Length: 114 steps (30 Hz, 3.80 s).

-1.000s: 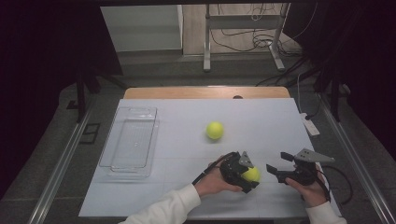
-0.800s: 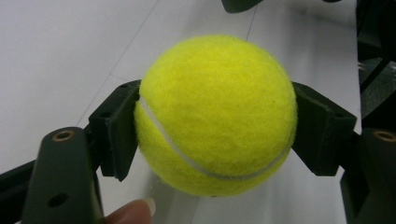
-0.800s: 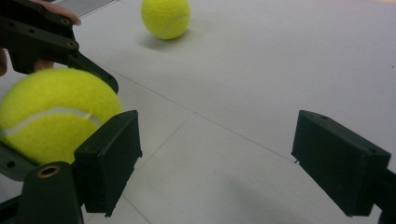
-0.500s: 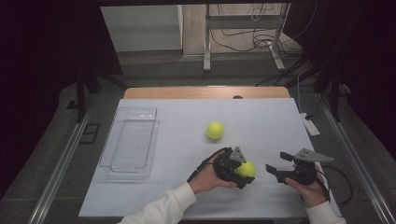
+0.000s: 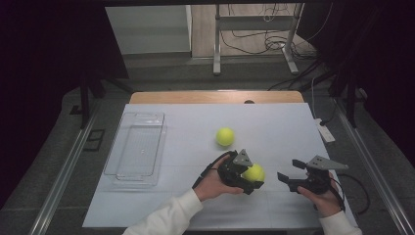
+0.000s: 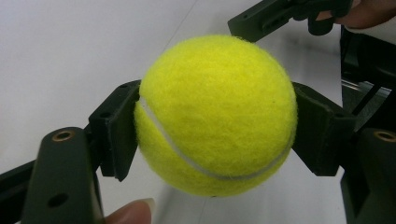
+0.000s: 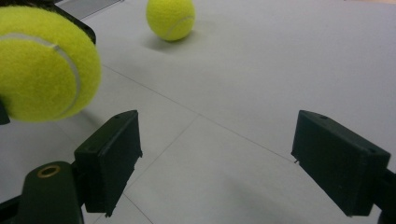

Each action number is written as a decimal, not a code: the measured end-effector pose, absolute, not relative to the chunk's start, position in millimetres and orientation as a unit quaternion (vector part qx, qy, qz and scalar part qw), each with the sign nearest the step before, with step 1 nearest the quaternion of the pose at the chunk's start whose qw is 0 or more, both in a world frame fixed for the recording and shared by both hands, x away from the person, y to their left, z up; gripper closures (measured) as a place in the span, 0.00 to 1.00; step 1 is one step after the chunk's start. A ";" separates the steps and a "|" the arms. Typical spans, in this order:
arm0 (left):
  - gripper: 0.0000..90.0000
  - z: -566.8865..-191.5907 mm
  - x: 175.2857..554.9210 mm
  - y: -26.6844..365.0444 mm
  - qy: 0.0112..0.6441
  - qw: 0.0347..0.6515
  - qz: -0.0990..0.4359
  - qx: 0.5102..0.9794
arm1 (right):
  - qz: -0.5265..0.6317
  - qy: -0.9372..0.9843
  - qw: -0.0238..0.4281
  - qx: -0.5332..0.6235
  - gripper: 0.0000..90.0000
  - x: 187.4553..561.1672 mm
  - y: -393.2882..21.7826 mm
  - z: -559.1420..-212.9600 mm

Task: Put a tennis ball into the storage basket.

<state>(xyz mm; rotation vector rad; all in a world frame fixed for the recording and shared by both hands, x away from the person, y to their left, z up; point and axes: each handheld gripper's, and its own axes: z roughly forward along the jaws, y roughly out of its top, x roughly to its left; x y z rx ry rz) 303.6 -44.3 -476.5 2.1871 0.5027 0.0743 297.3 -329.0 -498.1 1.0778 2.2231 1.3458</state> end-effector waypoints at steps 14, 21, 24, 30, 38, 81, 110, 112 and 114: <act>0.29 -468.9 306.2 -36.0 0.204 0.439 0.031 0.875 | 0.469 0.782 0.164 0.377 0.17 297.0 -329.3 -498.6; 0.29 -463.7 308.2 -31.2 0.210 0.446 0.034 0.869 | 0.468 0.782 0.165 0.378 0.17 296.8 -329.8 -498.9; 0.29 -460.9 309.3 -28.4 0.212 0.450 0.037 0.867 | 0.468 0.781 0.165 0.379 0.17 296.7 -329.8 -498.9; 0.29 -457.0 311.6 -23.2 0.217 0.455 0.041 0.863 | 0.468 0.782 0.164 0.379 0.17 296.7 -329.9 -499.0; 0.29 -448.6 315.2 -12.9 0.224 0.462 0.048 0.857 | 0.468 0.782 0.166 0.378 0.17 296.9 -330.1 -498.9; 0.29 -425.8 327.6 26.0 0.261 0.493 0.078 0.826 | 0.467 0.783 0.166 0.378 0.17 295.5 -330.1 -498.5; 0.29 -411.1 333.4 55.1 0.286 0.508 0.105 0.806 | 0.467 0.782 0.165 0.378 0.17 295.6 -329.7 -498.8; 0.29 -410.6 333.6 56.3 0.287 0.509 0.106 0.805 | 0.467 0.782 0.165 0.378 0.17 295.6 -329.8 -498.7; 0.29 -409.3 334.1 59.2 0.288 0.509 0.108 0.804 | 0.467 0.782 0.165 0.378 0.17 295.5 -329.8 -498.6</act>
